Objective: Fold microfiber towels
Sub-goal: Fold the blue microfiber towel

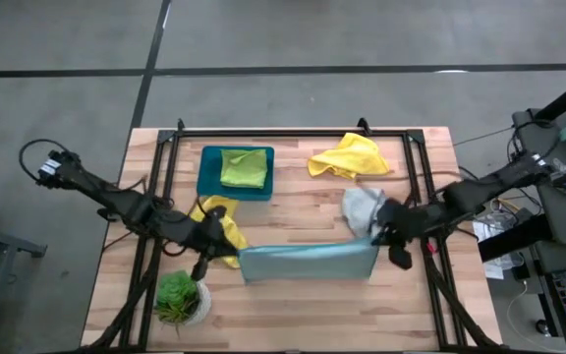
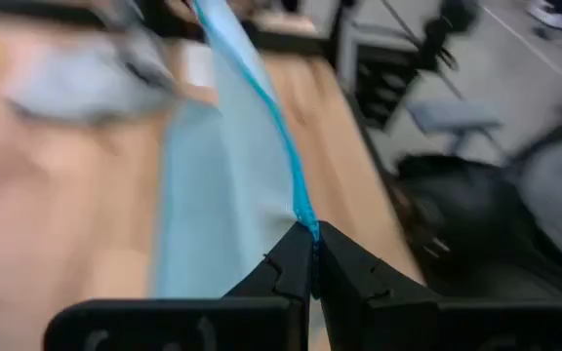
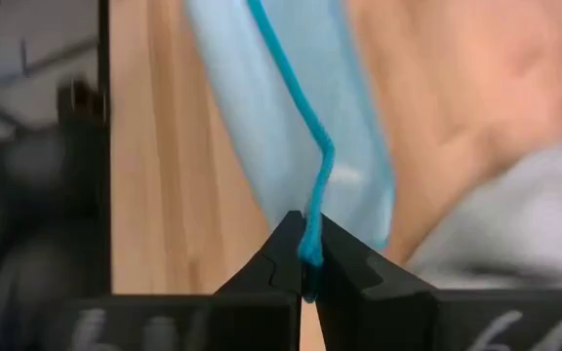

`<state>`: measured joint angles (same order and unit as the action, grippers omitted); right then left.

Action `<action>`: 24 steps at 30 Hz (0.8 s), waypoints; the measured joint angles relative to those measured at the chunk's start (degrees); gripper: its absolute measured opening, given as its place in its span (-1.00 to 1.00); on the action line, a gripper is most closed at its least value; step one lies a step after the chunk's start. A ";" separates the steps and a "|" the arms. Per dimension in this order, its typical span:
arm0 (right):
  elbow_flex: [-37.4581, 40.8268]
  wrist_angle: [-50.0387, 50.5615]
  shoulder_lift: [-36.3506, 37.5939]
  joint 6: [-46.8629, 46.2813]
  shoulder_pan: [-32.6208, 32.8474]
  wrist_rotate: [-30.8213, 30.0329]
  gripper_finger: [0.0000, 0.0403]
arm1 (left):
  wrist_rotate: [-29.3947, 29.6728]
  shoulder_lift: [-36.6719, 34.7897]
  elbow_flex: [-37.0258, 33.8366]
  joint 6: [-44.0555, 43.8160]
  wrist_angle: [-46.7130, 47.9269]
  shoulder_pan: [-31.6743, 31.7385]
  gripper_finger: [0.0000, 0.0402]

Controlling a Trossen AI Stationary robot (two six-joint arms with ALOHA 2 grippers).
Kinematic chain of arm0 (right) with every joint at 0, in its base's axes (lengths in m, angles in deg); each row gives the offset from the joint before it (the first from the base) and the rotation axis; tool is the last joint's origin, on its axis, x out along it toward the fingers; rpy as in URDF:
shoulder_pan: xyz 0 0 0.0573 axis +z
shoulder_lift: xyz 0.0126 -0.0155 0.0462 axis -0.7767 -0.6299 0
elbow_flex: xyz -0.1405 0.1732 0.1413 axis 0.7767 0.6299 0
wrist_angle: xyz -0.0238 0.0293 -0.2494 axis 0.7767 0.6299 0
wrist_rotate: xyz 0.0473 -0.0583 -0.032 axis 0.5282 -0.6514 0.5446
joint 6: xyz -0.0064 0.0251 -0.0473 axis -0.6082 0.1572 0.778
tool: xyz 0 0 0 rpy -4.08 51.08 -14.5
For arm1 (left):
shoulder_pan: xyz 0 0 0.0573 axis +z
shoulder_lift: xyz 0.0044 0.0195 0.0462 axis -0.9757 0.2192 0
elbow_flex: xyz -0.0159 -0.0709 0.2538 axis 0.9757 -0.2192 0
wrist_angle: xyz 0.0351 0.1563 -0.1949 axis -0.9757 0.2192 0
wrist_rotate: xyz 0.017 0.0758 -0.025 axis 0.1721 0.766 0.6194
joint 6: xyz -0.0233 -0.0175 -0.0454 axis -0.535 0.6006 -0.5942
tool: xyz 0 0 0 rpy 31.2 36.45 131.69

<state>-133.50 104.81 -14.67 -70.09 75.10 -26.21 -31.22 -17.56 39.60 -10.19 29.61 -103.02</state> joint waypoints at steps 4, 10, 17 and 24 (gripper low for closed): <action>-6.45 1.14 3.51 6.11 0.09 -4.17 -0.96 | -6.02 -1.83 0.98 7.73 -0.28 0.07 -1.00; -14.50 4.97 4.67 10.62 0.09 -9.17 -0.96 | -0.64 -5.84 1.90 11.17 1.15 0.25 -1.00; -19.51 4.52 2.02 16.94 0.09 -14.22 -0.96 | 4.57 -11.21 3.51 12.17 8.18 1.12 -1.00; -22.72 4.76 -2.89 22.36 0.07 -30.94 -0.96 | 7.52 -15.50 7.04 16.88 12.54 3.60 -1.00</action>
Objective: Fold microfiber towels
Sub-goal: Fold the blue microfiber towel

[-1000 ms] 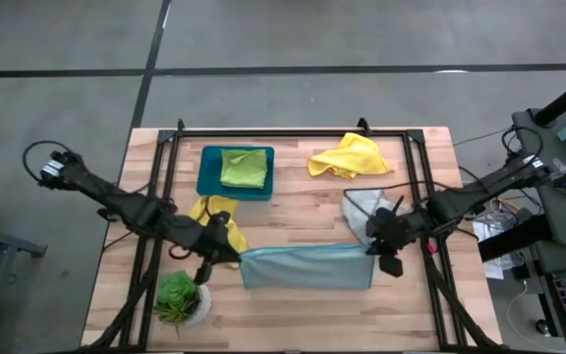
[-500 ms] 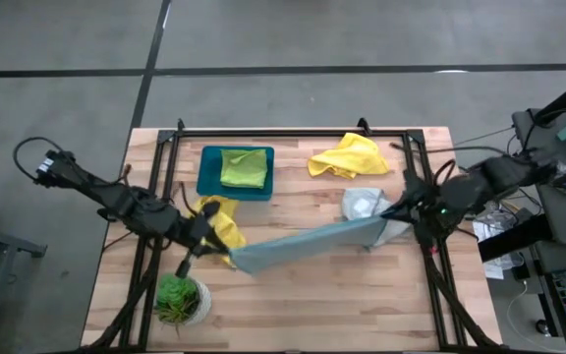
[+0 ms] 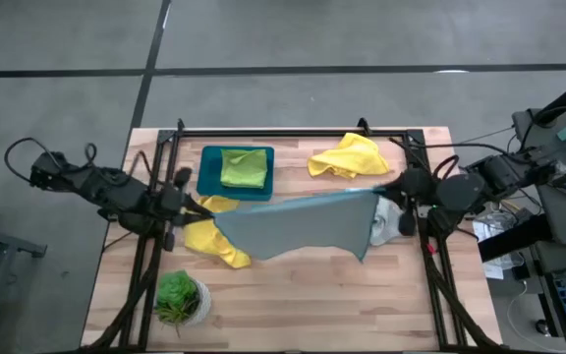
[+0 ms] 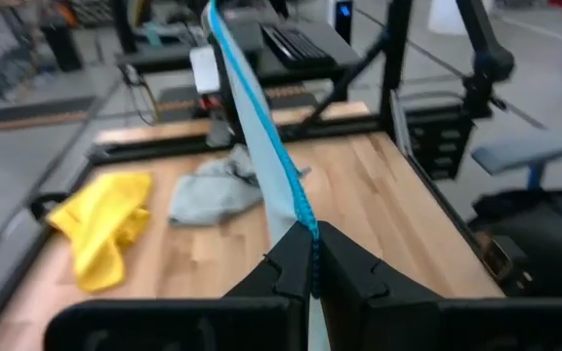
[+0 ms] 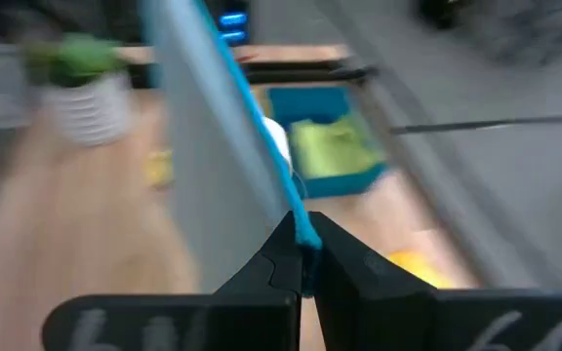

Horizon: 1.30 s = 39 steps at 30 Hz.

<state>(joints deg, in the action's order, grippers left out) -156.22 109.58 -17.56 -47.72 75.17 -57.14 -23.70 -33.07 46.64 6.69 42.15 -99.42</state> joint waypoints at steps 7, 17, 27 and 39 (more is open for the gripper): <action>-3.32 -0.08 -3.42 2.10 0.30 -1.82 -0.96 | -4.34 -2.43 1.78 0.38 -0.74 1.26 -1.00; -1.34 6.03 -5.59 -10.86 6.22 11.75 -0.96 | -13.31 9.23 -4.18 -5.69 -10.39 -3.75 -1.00; 8.24 0.80 -10.06 -29.48 15.96 30.52 -0.96 | -15.03 31.70 -5.67 -15.56 -30.50 -14.51 -1.00; 23.49 -24.70 -15.84 -37.92 18.37 46.97 -0.96 | -19.64 50.92 -5.12 -33.92 -42.99 -16.77 -1.00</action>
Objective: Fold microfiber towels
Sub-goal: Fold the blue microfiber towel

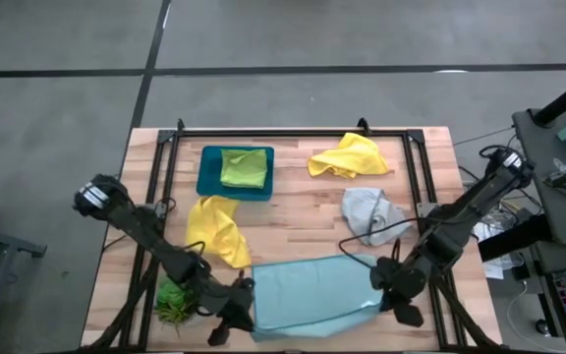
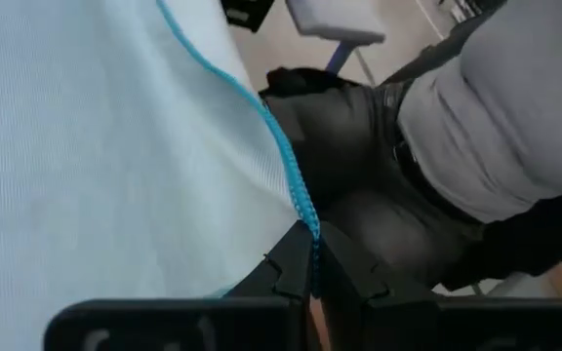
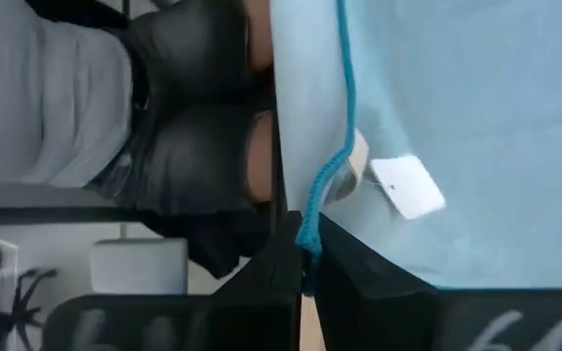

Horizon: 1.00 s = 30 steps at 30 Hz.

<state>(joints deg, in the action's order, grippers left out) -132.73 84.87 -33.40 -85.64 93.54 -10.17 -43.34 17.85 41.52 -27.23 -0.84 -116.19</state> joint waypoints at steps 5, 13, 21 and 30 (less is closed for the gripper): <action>4.21 0.73 0.08 -1.37 -2.62 0.15 -0.96 | -0.01 1.13 -0.23 0.00 3.75 1.29 -1.00; 8.39 11.17 0.36 -1.75 -8.60 -8.52 -0.96 | 4.88 0.35 -0.91 0.01 16.18 4.95 -1.00; 8.39 14.72 0.36 0.61 -11.46 -12.15 -0.96 | 11.90 0.35 -1.01 0.07 26.23 8.36 -1.00; 8.39 14.79 0.36 0.77 -11.66 -13.41 -0.96 | 13.35 0.35 -1.12 4.55 26.64 11.19 -1.00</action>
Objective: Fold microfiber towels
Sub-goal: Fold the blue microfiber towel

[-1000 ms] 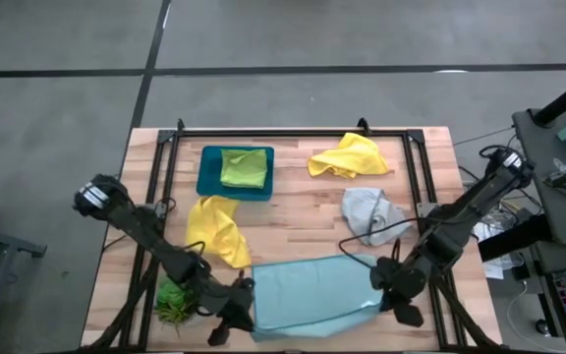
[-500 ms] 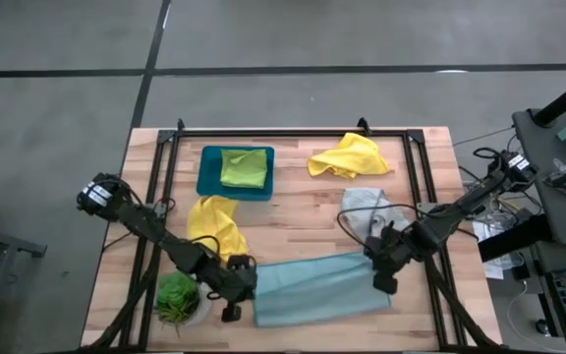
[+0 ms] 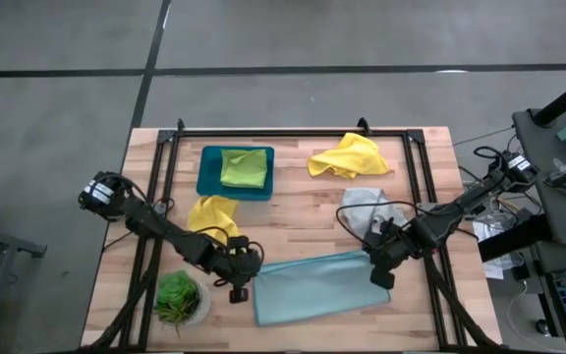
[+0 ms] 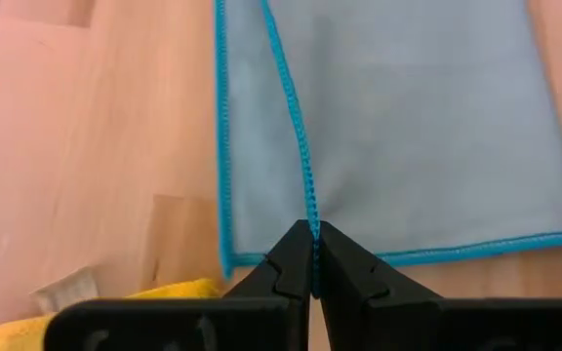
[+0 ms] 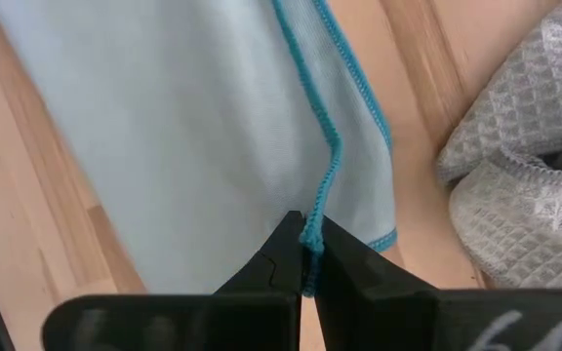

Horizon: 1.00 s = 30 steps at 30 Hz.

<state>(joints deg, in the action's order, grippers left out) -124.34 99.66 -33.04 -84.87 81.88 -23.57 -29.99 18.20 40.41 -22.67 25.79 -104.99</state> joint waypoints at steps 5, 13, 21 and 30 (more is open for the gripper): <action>0.00 0.09 -0.02 -0.60 0.00 0.00 -0.96 | 0.04 0.00 -0.11 -0.09 3.90 0.64 -1.00; 0.00 0.32 -0.02 -2.06 -0.01 -1.71 -0.96 | 0.45 0.00 -0.15 -0.05 3.84 0.76 -1.00; 0.00 2.79 -0.02 -3.91 -0.59 -3.02 -0.95 | 1.66 0.00 -0.15 -0.11 3.83 1.42 -1.00; 0.00 3.22 -0.02 -5.06 -0.59 -3.02 -0.67 | 1.62 0.00 -0.15 -1.57 3.85 2.51 -0.66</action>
<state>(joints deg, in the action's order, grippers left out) -124.34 102.88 -33.07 -89.93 81.29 -26.59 -28.37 18.20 40.25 -24.25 29.65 -102.48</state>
